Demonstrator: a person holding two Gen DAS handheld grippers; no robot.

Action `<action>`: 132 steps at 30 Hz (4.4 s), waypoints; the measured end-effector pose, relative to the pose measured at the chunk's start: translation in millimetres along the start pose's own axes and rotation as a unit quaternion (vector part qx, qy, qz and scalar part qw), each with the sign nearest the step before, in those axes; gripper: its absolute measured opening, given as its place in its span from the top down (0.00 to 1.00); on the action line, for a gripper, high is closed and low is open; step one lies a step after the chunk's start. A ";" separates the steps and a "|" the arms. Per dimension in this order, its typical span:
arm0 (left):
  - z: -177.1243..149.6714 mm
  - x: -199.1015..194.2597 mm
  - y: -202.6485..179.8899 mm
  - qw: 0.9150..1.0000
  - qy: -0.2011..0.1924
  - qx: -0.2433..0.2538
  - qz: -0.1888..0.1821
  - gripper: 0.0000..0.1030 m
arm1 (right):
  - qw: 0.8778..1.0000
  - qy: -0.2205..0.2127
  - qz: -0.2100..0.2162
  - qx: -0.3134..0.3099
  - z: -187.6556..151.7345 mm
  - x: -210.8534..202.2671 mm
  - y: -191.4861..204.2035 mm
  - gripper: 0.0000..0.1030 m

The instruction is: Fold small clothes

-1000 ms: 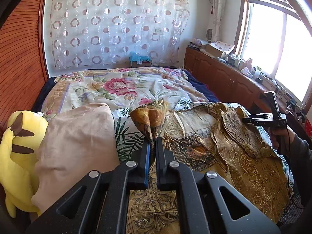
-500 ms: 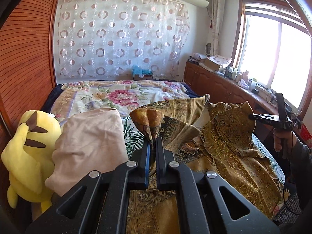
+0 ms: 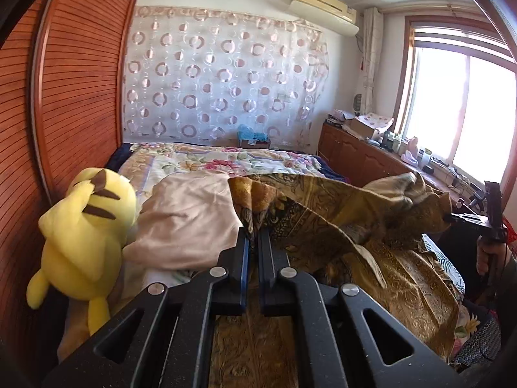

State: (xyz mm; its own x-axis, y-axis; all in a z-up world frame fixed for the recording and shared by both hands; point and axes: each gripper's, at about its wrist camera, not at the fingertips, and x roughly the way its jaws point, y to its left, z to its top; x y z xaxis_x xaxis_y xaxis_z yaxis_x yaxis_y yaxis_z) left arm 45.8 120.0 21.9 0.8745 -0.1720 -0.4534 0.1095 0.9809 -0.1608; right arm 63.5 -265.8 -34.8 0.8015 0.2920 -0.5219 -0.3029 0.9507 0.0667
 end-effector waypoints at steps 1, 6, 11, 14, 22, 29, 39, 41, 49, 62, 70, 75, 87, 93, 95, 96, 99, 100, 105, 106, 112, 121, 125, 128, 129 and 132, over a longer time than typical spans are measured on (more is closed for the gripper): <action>-8.2 -9.5 2.8 1.000 -0.002 -0.002 0.006 0.95 | 1.000 -0.001 -0.002 -0.002 -9.1 -11.3 3.0 0.98; -39.6 -34.3 23.2 0.999 0.015 -0.030 0.020 0.95 | 1.000 0.010 0.009 -0.004 -50.7 -58.5 14.0 0.98; -61.9 -53.0 22.7 0.999 0.025 -0.034 0.030 0.95 | 0.999 0.028 0.021 -0.013 -74.9 -93.5 23.0 0.98; -64.3 -67.0 18.2 0.999 0.020 -0.030 0.027 0.95 | 0.999 0.032 0.023 -0.013 -71.2 -110.3 23.4 0.98; -80.3 -70.8 19.5 0.998 0.059 -0.008 0.031 0.88 | 0.998 0.059 0.021 -0.023 -76.1 -124.7 26.2 0.98; -79.3 -78.2 29.5 0.998 0.047 -0.011 0.034 0.51 | 0.997 0.073 0.004 -0.022 -78.0 -124.3 22.4 0.98; -44.1 -43.2 26.0 0.999 0.036 0.003 0.025 0.21 | 0.999 0.018 -0.030 -0.030 -48.0 -150.9 21.2 0.62; -38.3 -28.8 27.7 0.999 0.042 0.002 0.022 0.21 | 0.999 0.016 -0.039 -0.025 -46.1 -140.5 19.2 0.58; -32.0 24.0 33.3 0.996 0.083 0.008 0.038 0.21 | 0.997 0.061 -0.036 0.034 -41.8 -53.3 11.6 0.58; -46.1 72.1 41.0 0.991 0.129 -0.009 0.046 0.21 | 0.997 0.023 -0.027 0.071 -33.3 -51.7 1.5 0.99; -54.4 92.2 42.6 0.987 0.156 -0.004 0.040 0.21 | 0.995 0.029 -0.057 0.075 -32.8 -62.4 -0.3 0.99; -64.2 108.4 47.8 0.982 0.190 -0.010 0.023 0.34 | 0.994 0.036 -0.068 0.072 -26.2 -56.5 -2.9 0.84; -64.2 114.8 31.8 0.979 0.198 0.037 0.032 0.42 | 0.992 0.101 -0.057 0.055 -28.7 -21.9 -6.0 0.48; -64.1 113.1 23.6 0.978 0.202 0.047 0.014 0.71 | 0.991 0.106 -0.060 0.047 -29.0 -28.3 -2.8 0.63; -64.8 111.6 20.5 0.978 0.201 0.046 0.005 0.85 | 0.992 0.107 -0.057 0.040 -30.6 -28.2 -2.9 0.87; -65.1 110.6 18.7 0.979 0.199 0.047 0.008 0.87 | 0.992 0.109 -0.040 0.042 -30.8 -30.4 -3.4 0.93; -62.0 99.6 14.5 0.983 0.176 0.043 0.012 0.90 | 0.994 0.102 -0.037 0.031 -33.6 -29.6 -0.6 0.97; -59.7 95.1 14.6 0.985 0.168 0.039 0.014 0.90 | 0.994 0.093 -0.041 0.028 -33.7 -34.6 0.8 0.97; -42.1 67.3 14.2 0.992 0.124 0.026 0.022 0.90 | 0.997 0.044 -0.046 0.038 -29.6 -63.2 4.8 0.98; -39.7 64.8 13.8 0.992 0.122 0.027 0.020 0.90 | 0.997 0.040 -0.040 0.043 -29.7 -66.6 4.5 0.98; -37.9 60.0 8.7 0.993 0.111 0.030 0.020 0.90 | 0.995 0.055 -0.064 0.050 -34.3 -59.8 -4.5 0.88; -41.5 64.4 10.8 0.993 0.118 0.024 0.021 0.90 | 0.991 0.095 -0.072 0.057 -35.0 -24.8 -13.4 0.45; -38.2 55.7 5.4 0.995 0.102 0.022 0.011 0.91 | 0.993 0.092 -0.051 0.055 -35.6 -24.0 -9.2 0.77; -28.5 35.4 -2.0 0.997 0.074 0.018 0.004 0.91 | 0.994 0.095 -0.017 0.047 -39.8 -30.6 -2.6 0.93; -23.6 28.2 -5.3 0.998 0.067 0.021 0.005 0.91 | 0.995 0.085 -0.014 0.045 -39.0 -39.2 1.1 0.94; -2.0 -1.1 -15.9 0.999 0.029 0.025 -0.008 0.91 | 0.999 0.021 -0.010 0.042 -25.8 -81.6 9.2 0.94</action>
State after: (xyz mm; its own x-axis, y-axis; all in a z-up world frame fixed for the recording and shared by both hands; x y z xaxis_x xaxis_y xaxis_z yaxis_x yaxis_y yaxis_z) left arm 42.1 104.4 23.1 0.8436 -0.1919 -0.5015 0.1490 0.9809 -0.1249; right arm -17.9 -283.6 -13.5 0.7842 0.2690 -0.5592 -0.2406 0.9625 0.1257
